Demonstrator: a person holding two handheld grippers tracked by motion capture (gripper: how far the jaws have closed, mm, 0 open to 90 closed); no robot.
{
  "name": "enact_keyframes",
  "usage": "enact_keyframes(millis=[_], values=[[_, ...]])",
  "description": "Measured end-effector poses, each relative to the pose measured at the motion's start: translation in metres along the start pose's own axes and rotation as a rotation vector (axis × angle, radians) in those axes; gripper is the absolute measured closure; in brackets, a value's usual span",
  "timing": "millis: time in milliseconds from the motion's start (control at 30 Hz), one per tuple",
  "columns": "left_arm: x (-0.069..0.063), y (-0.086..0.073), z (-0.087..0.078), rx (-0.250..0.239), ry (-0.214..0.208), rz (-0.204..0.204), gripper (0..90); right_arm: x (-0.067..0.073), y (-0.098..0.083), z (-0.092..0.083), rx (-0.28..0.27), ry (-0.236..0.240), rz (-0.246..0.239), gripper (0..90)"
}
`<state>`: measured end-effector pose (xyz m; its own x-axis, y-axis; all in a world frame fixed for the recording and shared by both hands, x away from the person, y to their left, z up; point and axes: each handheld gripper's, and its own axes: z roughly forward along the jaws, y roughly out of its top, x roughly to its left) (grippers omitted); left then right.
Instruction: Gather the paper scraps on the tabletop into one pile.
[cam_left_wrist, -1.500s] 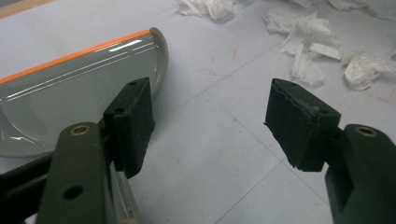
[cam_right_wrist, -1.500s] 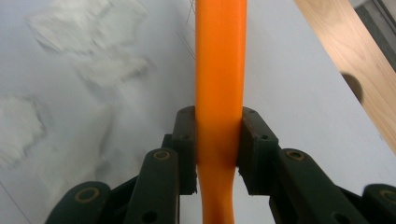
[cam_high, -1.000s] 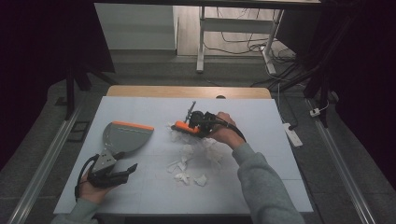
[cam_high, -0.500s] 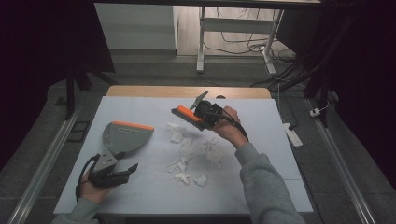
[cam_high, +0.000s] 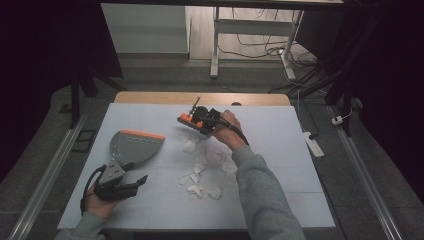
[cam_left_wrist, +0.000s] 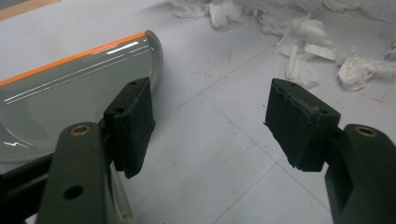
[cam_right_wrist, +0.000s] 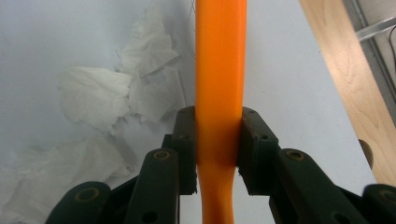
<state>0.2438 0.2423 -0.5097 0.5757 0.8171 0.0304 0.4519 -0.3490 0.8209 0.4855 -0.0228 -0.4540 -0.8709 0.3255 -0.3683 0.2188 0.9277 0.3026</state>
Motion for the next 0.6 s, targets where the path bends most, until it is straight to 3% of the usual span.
enact_keyframes(millis=[67,167,300,400,500,600], values=[[0.0,0.0,0.0,0.001,-0.001,0.001,32.9,0.001,0.003,0.003,0.009,0.001,-0.022,70.6],[0.002,-0.001,-0.001,0.002,-0.001,-0.005,32.9,0.008,0.009,0.006,0.018,0.062,-0.055,70.6],[0.002,-0.001,-0.001,0.004,-0.001,-0.008,32.9,0.022,0.009,0.006,0.048,0.064,-0.141,70.7],[0.001,-0.001,-0.001,0.004,-0.001,-0.007,32.9,0.03,0.004,-0.003,0.08,0.085,-0.164,70.7],[0.002,-0.001,-0.001,0.006,0.0,-0.008,32.9,0.036,-0.006,-0.013,0.065,0.125,-0.226,70.7],[0.002,-0.001,-0.001,0.008,0.0,-0.006,32.9,0.042,-0.017,-0.024,0.052,0.153,-0.246,70.7]])
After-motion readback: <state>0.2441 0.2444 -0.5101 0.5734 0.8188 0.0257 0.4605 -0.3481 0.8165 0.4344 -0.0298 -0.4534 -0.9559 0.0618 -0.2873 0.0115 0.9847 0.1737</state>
